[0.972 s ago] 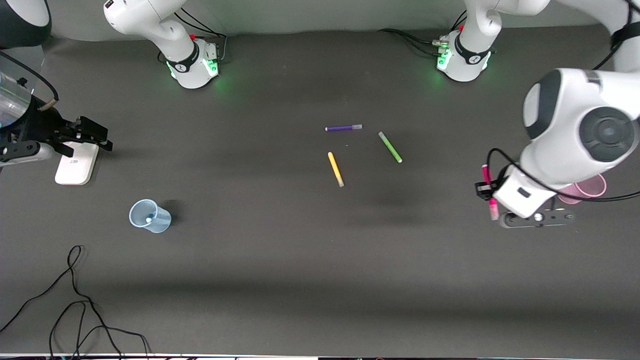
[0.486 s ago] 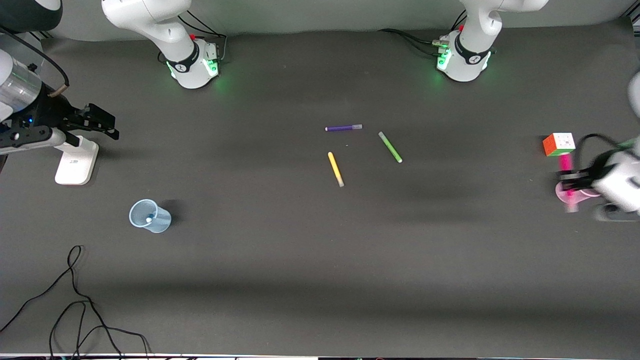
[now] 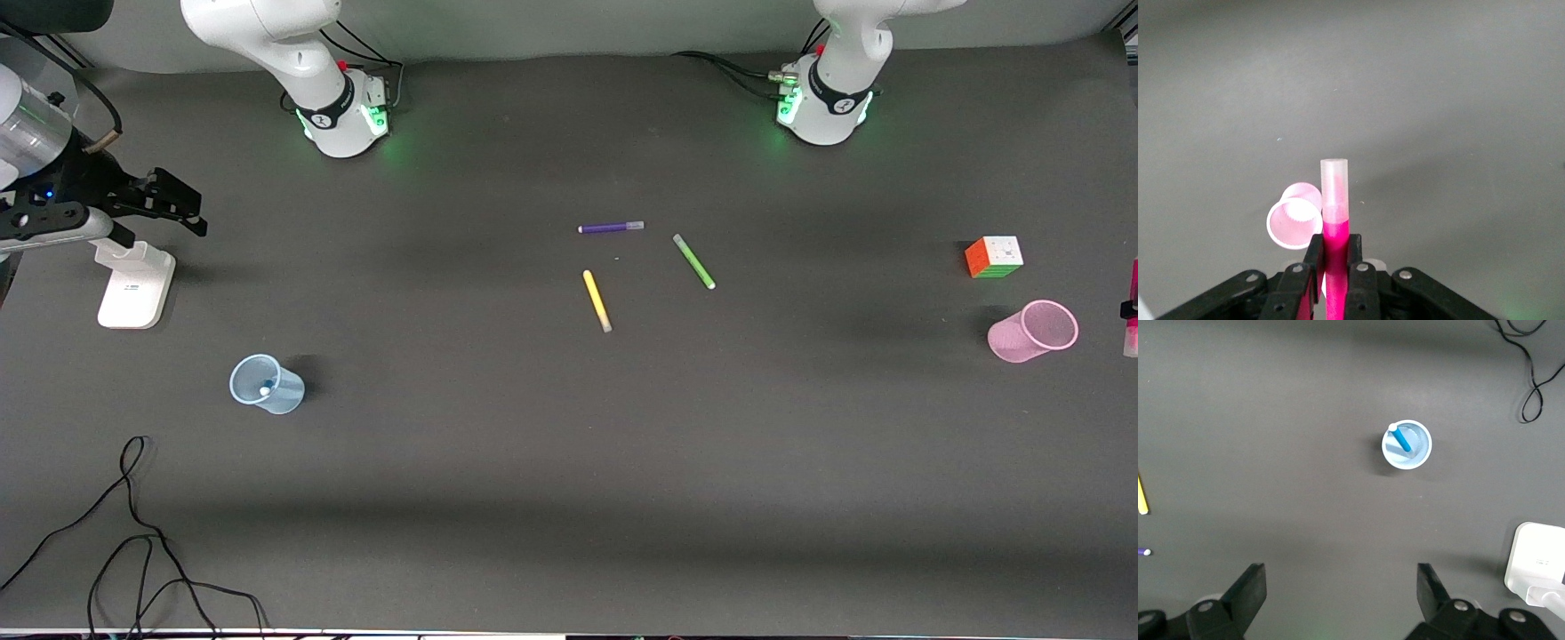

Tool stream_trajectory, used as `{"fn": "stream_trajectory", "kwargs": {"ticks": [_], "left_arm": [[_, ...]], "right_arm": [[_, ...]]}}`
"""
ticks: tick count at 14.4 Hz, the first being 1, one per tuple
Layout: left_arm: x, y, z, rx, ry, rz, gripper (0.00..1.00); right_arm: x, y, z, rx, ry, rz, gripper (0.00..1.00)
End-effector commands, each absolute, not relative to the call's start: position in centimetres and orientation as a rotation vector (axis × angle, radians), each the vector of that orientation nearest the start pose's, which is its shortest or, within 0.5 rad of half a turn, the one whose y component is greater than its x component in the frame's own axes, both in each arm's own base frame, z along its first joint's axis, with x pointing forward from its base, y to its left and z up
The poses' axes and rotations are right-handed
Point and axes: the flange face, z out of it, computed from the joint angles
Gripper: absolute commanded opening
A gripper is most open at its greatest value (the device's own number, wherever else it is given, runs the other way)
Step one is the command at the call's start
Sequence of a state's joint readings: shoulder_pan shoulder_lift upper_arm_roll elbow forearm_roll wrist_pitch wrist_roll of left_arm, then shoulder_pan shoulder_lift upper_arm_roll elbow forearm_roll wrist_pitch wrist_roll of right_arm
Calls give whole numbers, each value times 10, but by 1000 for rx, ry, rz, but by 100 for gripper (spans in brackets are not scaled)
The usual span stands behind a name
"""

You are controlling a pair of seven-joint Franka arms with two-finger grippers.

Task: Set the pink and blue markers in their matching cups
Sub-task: 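Carry the pink marker over the pink cup with the left gripper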

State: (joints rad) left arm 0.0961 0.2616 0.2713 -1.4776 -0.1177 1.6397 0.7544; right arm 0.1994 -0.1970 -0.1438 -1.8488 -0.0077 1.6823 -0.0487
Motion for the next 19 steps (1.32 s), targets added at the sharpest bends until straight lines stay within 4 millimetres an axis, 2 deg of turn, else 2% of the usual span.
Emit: {"fn": "stream_trajectory", "kwargs": {"ticks": [1,2,4,6,9,10,12,14,17,19], "left_arm": [[585,219,505,-3179,933,-59,0],[581,230,495,-3150,1025,-84,0],[576,244,481,-3079,1307,-210,0],[560,278,460,-3105,1388,-338,0],[551,304,425,-3046,1605,-552,0],[545,317,411,-3048,1633,-588,0],[527,327,382,-3053,1693,-712,0],[514,330,362,-3049,1738,-776,0],[511,338,325,-2986,1854,-937,0],[502,350,303,-2972,1885,-999,0]], "right_arm": [[495,23,607,-3137,-159,-73,100],[495,27,608,-3140,-171,-81,100],[494,21,609,-3142,-152,-85,100],[493,20,609,-3141,-149,-85,100],[491,10,610,-3143,-118,-88,100],[489,20,609,-3148,-149,-82,100],[484,21,610,-3159,-155,-73,100],[483,20,604,-3155,-144,-68,100],[486,16,591,-3152,-135,-53,100],[487,27,587,-3153,-149,-61,100]]}}
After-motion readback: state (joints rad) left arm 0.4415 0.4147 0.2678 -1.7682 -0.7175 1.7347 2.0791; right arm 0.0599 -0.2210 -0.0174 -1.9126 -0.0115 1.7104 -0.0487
